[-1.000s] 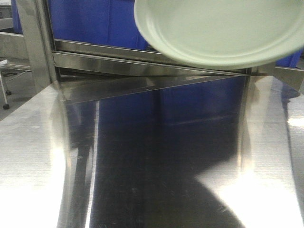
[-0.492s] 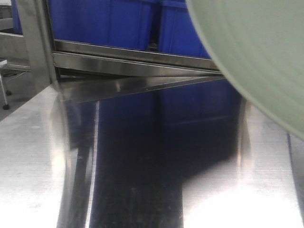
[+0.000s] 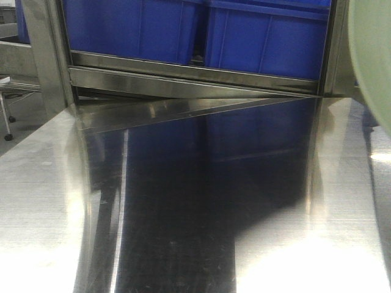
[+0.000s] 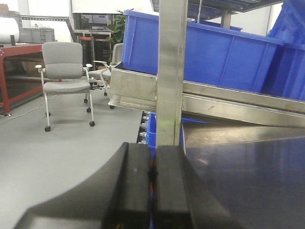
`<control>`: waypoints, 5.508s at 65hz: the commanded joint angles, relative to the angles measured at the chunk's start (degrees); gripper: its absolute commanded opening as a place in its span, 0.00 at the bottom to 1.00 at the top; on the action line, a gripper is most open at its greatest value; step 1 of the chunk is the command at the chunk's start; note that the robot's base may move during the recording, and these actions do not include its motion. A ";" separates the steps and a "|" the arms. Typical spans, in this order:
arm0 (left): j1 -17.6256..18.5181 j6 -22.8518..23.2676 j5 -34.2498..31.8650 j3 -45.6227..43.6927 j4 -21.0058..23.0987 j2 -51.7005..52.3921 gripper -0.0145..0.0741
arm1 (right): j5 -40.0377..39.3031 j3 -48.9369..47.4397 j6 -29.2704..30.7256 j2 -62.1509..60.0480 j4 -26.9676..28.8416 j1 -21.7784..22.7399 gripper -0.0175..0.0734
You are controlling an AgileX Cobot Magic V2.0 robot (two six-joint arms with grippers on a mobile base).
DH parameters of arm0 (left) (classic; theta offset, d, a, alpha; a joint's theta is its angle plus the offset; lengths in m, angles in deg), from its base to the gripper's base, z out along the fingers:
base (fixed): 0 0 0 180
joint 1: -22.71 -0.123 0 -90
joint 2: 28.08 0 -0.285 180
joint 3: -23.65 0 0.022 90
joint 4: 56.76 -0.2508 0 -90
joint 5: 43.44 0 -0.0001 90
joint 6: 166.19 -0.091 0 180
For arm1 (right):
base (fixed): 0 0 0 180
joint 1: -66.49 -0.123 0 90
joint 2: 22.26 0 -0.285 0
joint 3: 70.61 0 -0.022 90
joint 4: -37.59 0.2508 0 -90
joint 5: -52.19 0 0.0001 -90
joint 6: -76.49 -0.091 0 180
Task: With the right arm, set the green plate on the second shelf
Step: 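Hold the plate raised in the right gripper while backing away, then drive the base across the floor carrying the plate in the right gripper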
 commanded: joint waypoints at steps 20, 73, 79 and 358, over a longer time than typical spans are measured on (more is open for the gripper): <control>-0.02 0.36 -4.52 2.40 0.41 0.89 0.31 | -28.79 14.51 -5.57 -1.61 0.56 8.27 0.25; -0.02 0.36 -4.52 2.40 0.41 0.89 0.31 | -37.27 18.91 -6.35 -1.61 4.49 12.02 0.25; -0.02 0.36 -4.52 2.40 0.41 0.89 0.31 | -37.27 18.91 -6.35 -1.61 4.49 12.02 0.25; -0.02 0.36 -4.52 2.40 0.41 0.99 0.31 | -36.97 18.91 -6.35 -1.61 4.49 11.97 0.25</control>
